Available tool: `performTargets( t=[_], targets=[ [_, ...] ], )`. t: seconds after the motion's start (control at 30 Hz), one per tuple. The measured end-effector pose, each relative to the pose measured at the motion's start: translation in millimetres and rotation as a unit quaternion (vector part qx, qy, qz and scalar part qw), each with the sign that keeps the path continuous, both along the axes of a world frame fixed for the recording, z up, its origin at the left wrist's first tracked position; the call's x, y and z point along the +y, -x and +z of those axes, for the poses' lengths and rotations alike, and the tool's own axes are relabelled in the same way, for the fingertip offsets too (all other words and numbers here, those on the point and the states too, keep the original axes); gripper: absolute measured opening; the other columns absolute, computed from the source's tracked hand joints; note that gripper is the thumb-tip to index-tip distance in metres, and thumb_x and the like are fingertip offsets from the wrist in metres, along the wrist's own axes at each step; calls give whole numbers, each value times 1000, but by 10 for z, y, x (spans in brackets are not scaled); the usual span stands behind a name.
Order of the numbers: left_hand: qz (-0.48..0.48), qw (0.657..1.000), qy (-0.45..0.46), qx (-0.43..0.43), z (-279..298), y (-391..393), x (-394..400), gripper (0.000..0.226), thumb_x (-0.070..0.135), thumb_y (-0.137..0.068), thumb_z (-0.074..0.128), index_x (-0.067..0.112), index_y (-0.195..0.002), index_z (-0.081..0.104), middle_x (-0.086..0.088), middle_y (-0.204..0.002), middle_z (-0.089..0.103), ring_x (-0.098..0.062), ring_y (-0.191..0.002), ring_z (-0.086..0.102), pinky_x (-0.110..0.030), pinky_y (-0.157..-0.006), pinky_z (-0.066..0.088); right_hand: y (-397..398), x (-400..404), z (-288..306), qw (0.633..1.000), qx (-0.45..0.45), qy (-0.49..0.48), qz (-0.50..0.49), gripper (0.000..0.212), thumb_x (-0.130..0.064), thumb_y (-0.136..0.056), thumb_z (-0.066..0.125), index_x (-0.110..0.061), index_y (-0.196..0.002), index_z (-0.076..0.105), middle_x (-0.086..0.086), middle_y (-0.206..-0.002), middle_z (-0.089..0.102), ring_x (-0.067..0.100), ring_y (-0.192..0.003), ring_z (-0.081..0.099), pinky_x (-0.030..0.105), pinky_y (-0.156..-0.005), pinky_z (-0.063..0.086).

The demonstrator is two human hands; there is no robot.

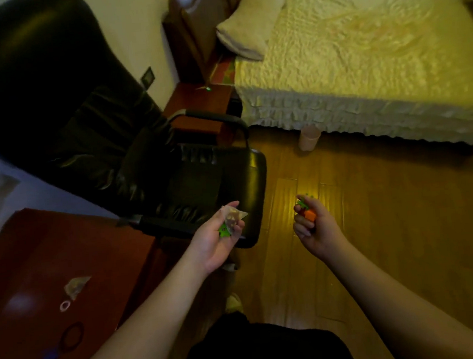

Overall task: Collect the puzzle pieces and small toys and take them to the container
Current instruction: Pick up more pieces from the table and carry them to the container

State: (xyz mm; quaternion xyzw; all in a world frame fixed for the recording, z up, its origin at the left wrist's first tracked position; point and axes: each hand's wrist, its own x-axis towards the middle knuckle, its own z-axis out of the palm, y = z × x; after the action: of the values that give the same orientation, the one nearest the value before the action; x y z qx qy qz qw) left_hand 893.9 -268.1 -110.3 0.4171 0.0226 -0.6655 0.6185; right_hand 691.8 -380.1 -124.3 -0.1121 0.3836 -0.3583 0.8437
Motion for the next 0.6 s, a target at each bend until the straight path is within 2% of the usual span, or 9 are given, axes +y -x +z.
performTargets(
  t=[0.13, 0.23, 0.37, 0.5, 0.6],
  targets=[
    [-65, 997, -39, -35, -141, 136, -513, 26, 23, -98, 50, 10, -118, 62, -13, -108, 54, -14, -72, 57, -19, -57, 52, 189, -271, -10, 999, 15, 12, -33, 10, -22, -96, 51, -12, -97, 51, 3, -74, 52, 2, -36, 32, 14, -32, 21],
    [-110, 991, -42, -66, -203, 247, -968, 21, 25, -100, 47, 13, -114, 58, -6, -92, 54, -10, -62, 50, -16, -44, 40, 274, -552, -68, 997, 27, 20, -64, 10, -22, -96, 51, -13, -96, 50, 2, -74, 52, 2, -36, 33, 14, -32, 22],
    [-169, 978, -31, -118, -272, 306, -1640, 14, 30, -96, 52, 20, -104, 59, 2, -76, 58, -6, -52, 44, -17, -40, 29, 342, -1013, -57, 992, 56, 32, -109, 8, -21, -94, 52, -13, -94, 51, 2, -73, 52, 3, -36, 32, 14, -32, 22],
    [-211, 967, -26, -141, -162, 294, -2261, 11, 30, -94, 56, 22, -100, 58, 3, -70, 60, -6, -49, 44, -17, -41, 27, 368, -1418, 33, 988, 76, 24, -135, 10, -22, -95, 52, -13, -96, 51, 1, -72, 53, 3, -36, 31, 15, -33, 20],
    [-240, 957, -17, -162, -124, 281, -2678, 16, 30, -94, 57, 19, -105, 59, 0, -78, 62, -7, -51, 47, -18, -41, 29, 329, -1656, 79, 984, 72, 25, -158, 11, -23, -95, 52, -12, -95, 50, 2, -71, 52, 2, -37, 32, 14, -36, 18]
  ],
)
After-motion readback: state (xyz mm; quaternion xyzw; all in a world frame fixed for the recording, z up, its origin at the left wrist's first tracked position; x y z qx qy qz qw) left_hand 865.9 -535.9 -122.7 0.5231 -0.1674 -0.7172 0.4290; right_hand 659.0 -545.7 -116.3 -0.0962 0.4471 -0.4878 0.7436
